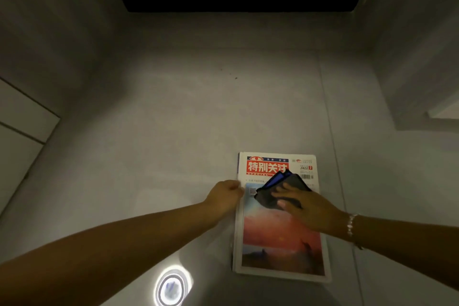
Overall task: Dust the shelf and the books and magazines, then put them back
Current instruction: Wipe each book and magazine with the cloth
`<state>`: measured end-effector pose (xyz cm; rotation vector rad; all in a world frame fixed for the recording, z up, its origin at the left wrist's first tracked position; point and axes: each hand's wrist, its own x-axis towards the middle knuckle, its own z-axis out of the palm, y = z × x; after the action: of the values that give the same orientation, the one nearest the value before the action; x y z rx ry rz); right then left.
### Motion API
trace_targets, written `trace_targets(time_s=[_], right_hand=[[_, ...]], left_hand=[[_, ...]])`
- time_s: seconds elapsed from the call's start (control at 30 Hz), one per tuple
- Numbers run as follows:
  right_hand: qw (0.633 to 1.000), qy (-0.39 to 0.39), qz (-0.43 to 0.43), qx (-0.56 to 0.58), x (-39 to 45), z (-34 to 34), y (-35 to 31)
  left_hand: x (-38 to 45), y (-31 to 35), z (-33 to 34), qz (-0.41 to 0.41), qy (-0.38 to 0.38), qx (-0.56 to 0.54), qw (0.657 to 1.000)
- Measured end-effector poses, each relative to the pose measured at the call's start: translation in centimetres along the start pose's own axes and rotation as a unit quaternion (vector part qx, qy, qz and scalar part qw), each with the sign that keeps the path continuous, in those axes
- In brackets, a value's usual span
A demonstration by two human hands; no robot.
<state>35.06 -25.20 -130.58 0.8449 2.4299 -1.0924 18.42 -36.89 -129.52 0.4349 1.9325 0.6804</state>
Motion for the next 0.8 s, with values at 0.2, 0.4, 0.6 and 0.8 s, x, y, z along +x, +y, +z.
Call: trace_targets(time_s=[0.2, 0.4, 0.6, 0.8], right_hand=[[0.995, -0.003, 0.045, 0.089, 0.3, 0.2, 0.6], [0.992, -0.020, 0.029, 0.122, 0.5, 0.9, 1.2], [0.990, -0.017, 0.041, 0.135, 0.5, 0.5, 1.4], [0.989, -0.006, 0.046, 0.138, 0.1, -0.1, 0.2]], left_hand=[[1.1, -0.7, 0.6, -0.045, 0.038, -0.058, 0.997], [1.7, -0.5, 0.7, -0.062, 0.043, -0.076, 0.994], [0.7, -0.7, 1.6, -0.013, 0.055, -0.008, 0.998], [1.7, 0.1, 0.6, -0.088, 0.051, -0.118, 0.988]])
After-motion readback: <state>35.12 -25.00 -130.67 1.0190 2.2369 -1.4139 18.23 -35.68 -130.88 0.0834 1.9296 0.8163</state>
